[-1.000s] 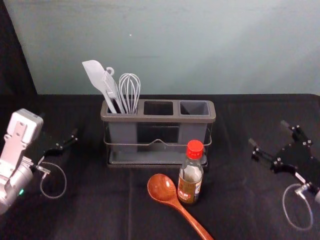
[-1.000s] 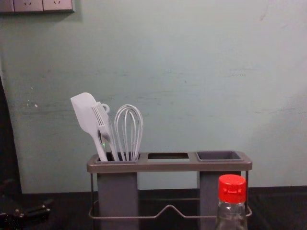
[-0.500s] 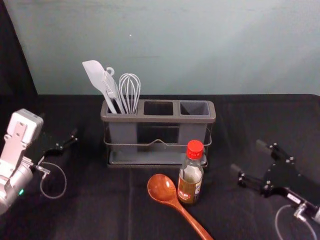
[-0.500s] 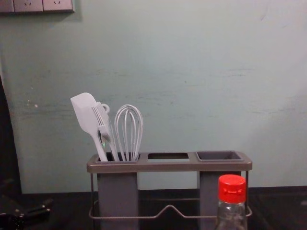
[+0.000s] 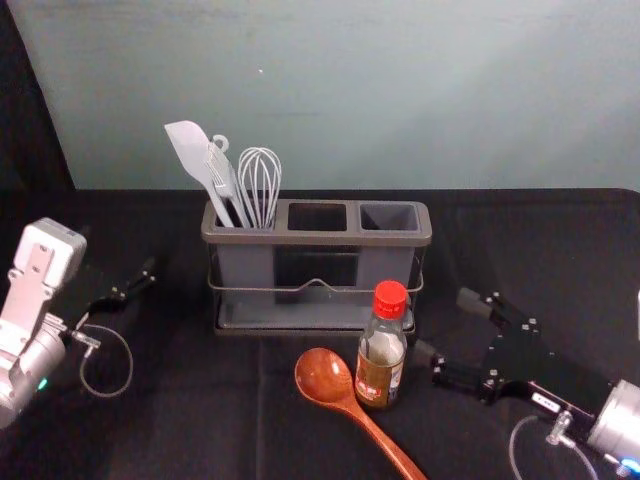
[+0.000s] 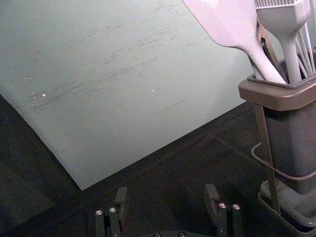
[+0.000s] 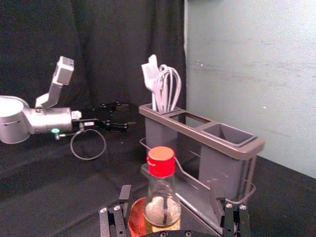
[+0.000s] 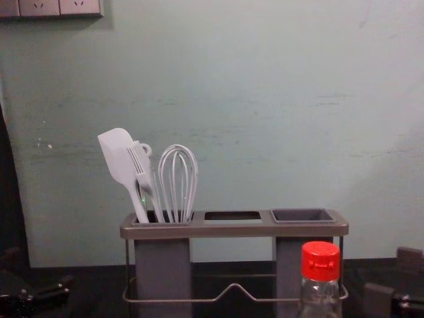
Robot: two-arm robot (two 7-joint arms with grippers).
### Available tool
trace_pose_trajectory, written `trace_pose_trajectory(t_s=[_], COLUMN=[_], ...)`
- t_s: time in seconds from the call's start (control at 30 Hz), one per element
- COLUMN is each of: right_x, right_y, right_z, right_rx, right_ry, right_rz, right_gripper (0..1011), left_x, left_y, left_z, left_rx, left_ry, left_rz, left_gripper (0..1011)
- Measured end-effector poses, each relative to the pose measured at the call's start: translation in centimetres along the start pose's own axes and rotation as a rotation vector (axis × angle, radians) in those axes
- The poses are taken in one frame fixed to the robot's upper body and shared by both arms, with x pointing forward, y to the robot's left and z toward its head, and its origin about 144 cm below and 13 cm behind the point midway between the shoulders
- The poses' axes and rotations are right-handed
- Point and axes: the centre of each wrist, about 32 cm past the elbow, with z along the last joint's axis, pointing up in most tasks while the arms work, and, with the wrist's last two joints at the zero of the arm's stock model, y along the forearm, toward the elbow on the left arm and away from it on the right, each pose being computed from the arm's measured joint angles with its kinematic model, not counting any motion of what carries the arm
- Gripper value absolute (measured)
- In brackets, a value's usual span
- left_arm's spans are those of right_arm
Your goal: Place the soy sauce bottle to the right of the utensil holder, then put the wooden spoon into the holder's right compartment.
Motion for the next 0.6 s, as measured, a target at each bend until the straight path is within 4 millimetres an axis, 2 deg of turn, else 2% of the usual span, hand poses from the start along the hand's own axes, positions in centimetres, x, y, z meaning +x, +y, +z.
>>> trace_pose_trajectory(t_s=[0.37,0.6], right_x=[-0.1,0.1], right_y=[1.1,2.8], right_z=[-0.5,-0.8], right_rx=[0.002,-0.007], right_ry=[0.024,-0.003], right_rz=[0.037,0.039], right_gripper=[1002,1002], left_x=[0.0,0.0], left_y=[0.0,0.0], left_z=[0.0,0.0], left_rx=[0.000,0.000], left_ry=[0.000,0.000], left_rz=[0.000,0.000], left_gripper=[1011,1011])
